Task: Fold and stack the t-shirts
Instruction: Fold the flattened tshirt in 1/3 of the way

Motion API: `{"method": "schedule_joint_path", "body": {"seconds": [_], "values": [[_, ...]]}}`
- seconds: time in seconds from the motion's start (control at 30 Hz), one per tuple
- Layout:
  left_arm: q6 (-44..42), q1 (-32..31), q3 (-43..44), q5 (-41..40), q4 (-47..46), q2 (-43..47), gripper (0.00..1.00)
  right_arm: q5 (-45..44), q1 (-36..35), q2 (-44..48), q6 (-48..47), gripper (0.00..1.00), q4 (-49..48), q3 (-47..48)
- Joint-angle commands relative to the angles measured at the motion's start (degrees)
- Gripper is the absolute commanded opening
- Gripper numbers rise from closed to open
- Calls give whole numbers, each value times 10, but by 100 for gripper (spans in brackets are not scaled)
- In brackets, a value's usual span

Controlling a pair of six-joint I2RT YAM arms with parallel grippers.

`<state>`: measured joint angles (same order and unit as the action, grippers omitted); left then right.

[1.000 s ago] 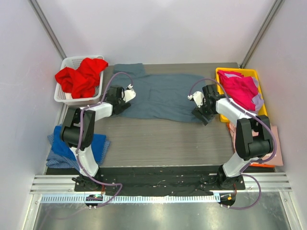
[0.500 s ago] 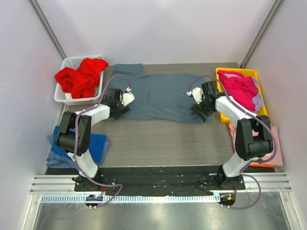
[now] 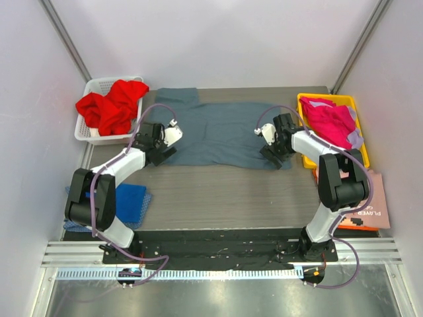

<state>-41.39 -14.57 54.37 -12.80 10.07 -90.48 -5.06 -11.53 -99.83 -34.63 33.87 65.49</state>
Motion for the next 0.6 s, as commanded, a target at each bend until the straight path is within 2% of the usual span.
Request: {"method": "schedule_joint_path", "body": {"seconds": [0.0,0.57], "values": [[-24,0,-21,-21,-19,12,100,-5,-2,-11,-3,81,-24,32],[-52,23,-34,-37,-66,-64,100,-14,-2,-3,-18,81,-28,12]]}}
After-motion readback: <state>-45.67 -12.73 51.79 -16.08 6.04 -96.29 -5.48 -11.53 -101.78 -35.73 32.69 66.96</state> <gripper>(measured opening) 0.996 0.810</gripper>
